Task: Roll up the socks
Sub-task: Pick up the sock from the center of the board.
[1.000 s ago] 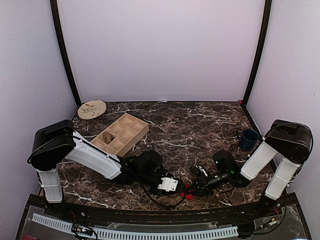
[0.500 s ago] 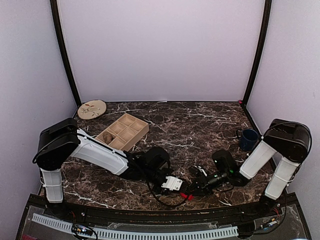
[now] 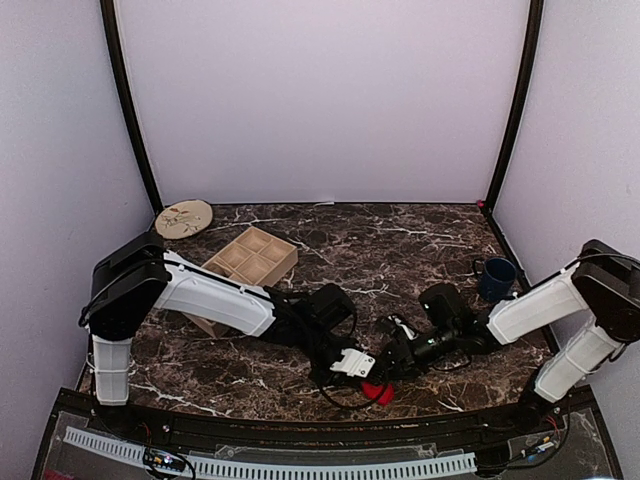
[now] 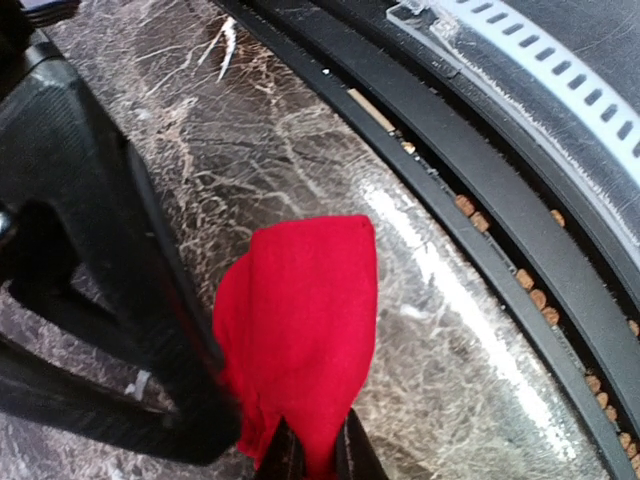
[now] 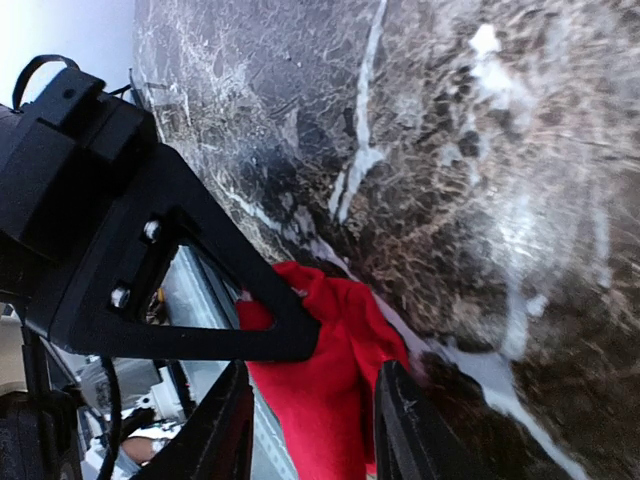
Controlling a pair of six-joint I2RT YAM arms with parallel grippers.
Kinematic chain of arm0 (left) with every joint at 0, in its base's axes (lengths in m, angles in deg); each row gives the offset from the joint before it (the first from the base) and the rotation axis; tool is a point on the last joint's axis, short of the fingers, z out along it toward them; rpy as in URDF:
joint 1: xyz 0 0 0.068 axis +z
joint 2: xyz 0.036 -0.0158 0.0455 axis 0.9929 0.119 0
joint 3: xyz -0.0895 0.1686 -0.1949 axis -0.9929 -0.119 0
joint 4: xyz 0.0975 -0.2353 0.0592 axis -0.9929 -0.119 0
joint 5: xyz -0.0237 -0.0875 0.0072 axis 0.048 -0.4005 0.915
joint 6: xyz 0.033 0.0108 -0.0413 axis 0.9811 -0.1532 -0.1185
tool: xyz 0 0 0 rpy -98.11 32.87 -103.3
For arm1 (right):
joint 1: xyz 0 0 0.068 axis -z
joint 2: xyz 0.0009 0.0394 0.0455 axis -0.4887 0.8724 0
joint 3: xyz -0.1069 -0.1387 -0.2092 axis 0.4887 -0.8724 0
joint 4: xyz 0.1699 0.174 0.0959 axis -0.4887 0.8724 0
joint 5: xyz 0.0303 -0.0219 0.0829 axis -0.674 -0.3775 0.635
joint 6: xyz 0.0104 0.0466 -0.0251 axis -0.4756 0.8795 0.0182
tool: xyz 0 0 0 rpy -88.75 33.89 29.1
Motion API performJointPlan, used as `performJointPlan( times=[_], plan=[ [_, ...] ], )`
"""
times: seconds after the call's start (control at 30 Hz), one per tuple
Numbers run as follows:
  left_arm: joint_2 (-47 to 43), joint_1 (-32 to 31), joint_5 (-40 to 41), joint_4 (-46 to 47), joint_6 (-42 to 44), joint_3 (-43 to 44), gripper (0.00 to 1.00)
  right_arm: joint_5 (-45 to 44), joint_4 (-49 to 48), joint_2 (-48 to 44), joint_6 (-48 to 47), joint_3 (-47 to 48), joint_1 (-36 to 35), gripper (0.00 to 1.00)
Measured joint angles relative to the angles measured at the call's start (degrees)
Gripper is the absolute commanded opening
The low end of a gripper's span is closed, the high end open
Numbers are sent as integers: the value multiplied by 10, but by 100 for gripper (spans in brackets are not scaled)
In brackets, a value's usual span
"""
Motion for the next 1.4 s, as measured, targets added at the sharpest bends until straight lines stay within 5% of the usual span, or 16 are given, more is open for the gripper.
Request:
performJointPlan(
  times=[0.63, 1.07, 1.4],
  plan=[
    [87, 17, -88, -187, -35, 158, 0, -226, 199, -229, -101, -38, -15, 42],
    [101, 22, -110, -216, -55, 178, 0, -369, 240, -351, -76, -56, -167, 48],
    [105, 24, -126, -221, -59, 179, 0, -443, 227, -325, -77, -63, -272, 53]
  ],
)
